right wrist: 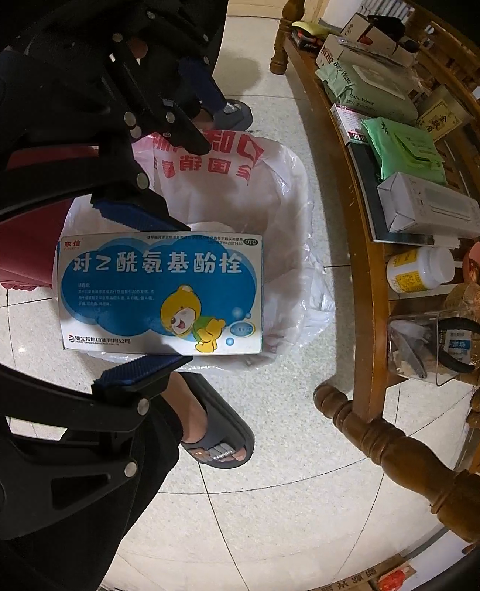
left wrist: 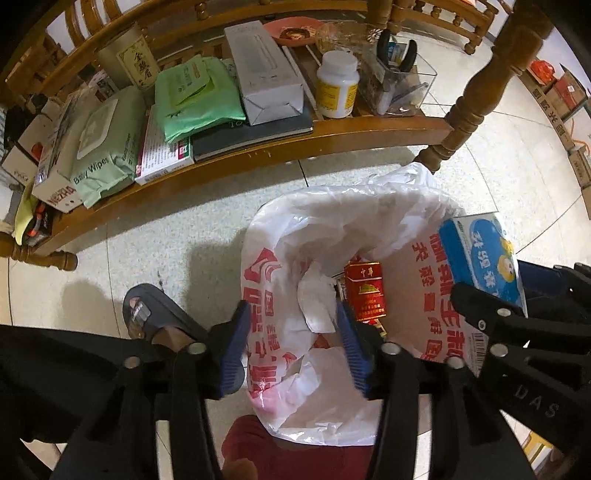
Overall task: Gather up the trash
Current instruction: 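Open both tools to drop the cup and medicine box into the bag, then raise both tools back over the table toward the snack box and wrapper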
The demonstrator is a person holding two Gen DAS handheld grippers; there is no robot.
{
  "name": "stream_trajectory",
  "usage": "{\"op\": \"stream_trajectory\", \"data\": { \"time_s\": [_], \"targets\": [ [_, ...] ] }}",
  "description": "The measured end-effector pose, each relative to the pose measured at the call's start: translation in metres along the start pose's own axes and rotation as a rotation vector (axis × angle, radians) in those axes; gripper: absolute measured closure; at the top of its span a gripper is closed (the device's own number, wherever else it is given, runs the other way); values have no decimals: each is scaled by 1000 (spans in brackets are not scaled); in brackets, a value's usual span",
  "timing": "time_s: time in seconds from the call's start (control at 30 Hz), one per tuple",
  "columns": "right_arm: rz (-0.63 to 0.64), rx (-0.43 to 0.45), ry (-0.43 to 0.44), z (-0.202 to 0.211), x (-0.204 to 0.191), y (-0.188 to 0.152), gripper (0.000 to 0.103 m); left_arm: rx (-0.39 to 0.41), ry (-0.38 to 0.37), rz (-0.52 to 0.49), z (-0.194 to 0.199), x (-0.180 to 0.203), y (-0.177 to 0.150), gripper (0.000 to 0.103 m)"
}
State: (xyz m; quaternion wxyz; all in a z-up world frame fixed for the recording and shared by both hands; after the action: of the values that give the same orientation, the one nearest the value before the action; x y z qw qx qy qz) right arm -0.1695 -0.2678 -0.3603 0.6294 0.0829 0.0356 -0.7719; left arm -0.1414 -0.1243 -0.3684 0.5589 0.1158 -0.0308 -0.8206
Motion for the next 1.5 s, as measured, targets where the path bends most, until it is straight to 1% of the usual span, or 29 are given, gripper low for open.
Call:
{"op": "stream_trajectory", "data": {
  "time_s": [0.03,0.07,0.1,0.13,0.17,0.2,0.23,0.37,0.43,0.6,0.63,0.77,0.87,0.93,1.0,1.17,1.23,1.3,1.4,1.5],
  "targets": [
    [-7,0,-8,0,2,0,38,-2,3,6,0,-2,0,43],
    [-19,0,-8,0,4,1,36,-5,4,13,-1,-3,0,41],
    [-25,-3,-4,0,6,2,35,-10,9,22,-1,-5,1,35],
    [-32,-4,-9,0,9,2,29,-14,12,28,-2,-7,1,31],
    [-39,-1,-19,1,11,1,26,-16,13,39,-3,-9,1,28],
    [-43,2,-19,2,12,1,26,-22,18,47,-3,-11,1,22],
    [-44,0,-15,2,13,1,25,-25,20,51,-3,-12,1,18],
    [-59,11,-7,7,15,1,21,-22,40,72,-1,-19,3,8],
    [-57,11,-13,9,14,1,18,-19,32,90,2,-22,4,8],
    [-66,19,-15,16,14,-1,17,-2,15,113,10,-26,8,8],
    [-69,17,-19,18,15,-1,14,6,16,114,13,-27,8,8],
    [-93,32,-36,35,22,0,14,44,-14,125,36,-30,16,8],
    [-102,70,-43,62,27,3,13,102,-30,121,63,-34,26,8],
    [-100,103,-37,88,31,4,12,149,-37,105,84,-36,32,8],
    [-88,128,-40,109,32,4,9,182,-39,86,102,-39,35,8],
    [-49,166,-50,155,30,2,9,227,-71,70,140,-46,41,8],
    [-23,193,-34,176,27,4,9,247,-93,65,158,-50,44,8],
    [1,213,-42,193,24,6,9,274,-92,46,176,-54,48,8],
    [46,236,-46,223,18,14,9,311,-115,25,200,-61,57,8],
    [96,257,-56,254,13,25,9,349,-114,-15,225,-71,70,8]
  ]
}}
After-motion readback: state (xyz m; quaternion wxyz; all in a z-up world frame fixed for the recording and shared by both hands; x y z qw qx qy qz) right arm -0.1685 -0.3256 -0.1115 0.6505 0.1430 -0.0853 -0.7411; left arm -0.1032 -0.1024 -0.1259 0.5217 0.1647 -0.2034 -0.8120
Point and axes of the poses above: each gripper's, at about its wrist camera, not at the fingertips, and z roughly against the way its jaws point, x to its right, y to its top, the point moved 2 cm from there along -z, roughly the way its jaws point, and after that the axes turned 8 degrees about y, right-handed, at the moved point
